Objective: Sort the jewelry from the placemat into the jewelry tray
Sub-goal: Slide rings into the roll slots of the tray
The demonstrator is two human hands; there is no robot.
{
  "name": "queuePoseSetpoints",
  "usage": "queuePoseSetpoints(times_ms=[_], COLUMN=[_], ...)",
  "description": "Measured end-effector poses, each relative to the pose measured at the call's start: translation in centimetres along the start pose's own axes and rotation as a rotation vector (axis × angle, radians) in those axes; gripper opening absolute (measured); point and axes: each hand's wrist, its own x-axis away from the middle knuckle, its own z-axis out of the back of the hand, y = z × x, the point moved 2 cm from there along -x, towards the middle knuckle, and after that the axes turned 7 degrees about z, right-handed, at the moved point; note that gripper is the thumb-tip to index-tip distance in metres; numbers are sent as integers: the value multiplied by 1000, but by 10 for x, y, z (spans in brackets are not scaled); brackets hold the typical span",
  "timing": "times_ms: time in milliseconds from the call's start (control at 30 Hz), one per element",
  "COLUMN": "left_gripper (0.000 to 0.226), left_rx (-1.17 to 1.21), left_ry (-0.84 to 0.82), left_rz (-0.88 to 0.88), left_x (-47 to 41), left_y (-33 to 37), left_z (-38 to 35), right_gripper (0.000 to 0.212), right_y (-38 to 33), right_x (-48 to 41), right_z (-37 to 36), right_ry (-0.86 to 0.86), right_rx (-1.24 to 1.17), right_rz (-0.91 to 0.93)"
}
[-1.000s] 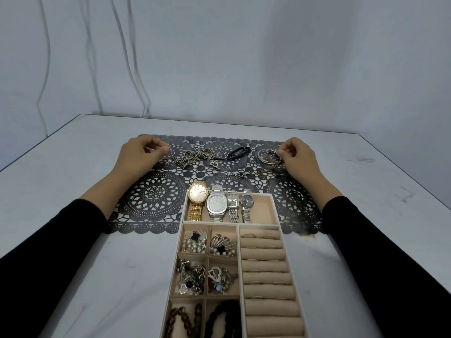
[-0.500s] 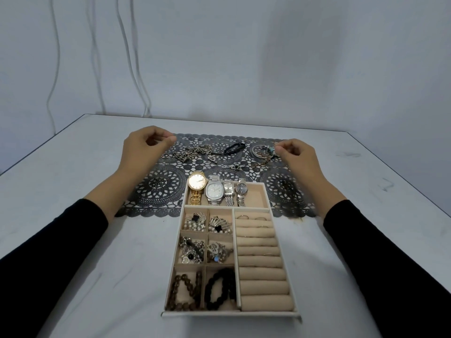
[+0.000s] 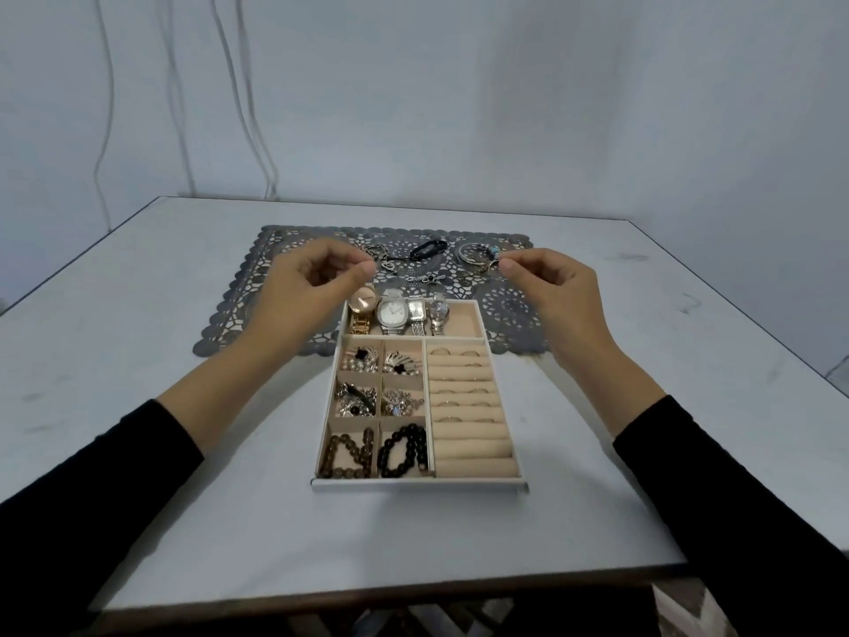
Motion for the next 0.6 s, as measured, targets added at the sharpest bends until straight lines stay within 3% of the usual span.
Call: queuePoseSetpoints(times_ms=[233, 600], left_gripper=[10, 9], left_rx=[33, 34], left_ry=[-141, -184], left_rz=[-3, -68], left_x=[42, 69], left_y=[11, 25], left_z=[-23, -36], right_gripper=[10, 8], right_y=[-15, -18], right_x=[43, 77], right_z=[10, 22], right_ry=[-71, -220], right_rx=[-50, 41], right_rz=[14, 51])
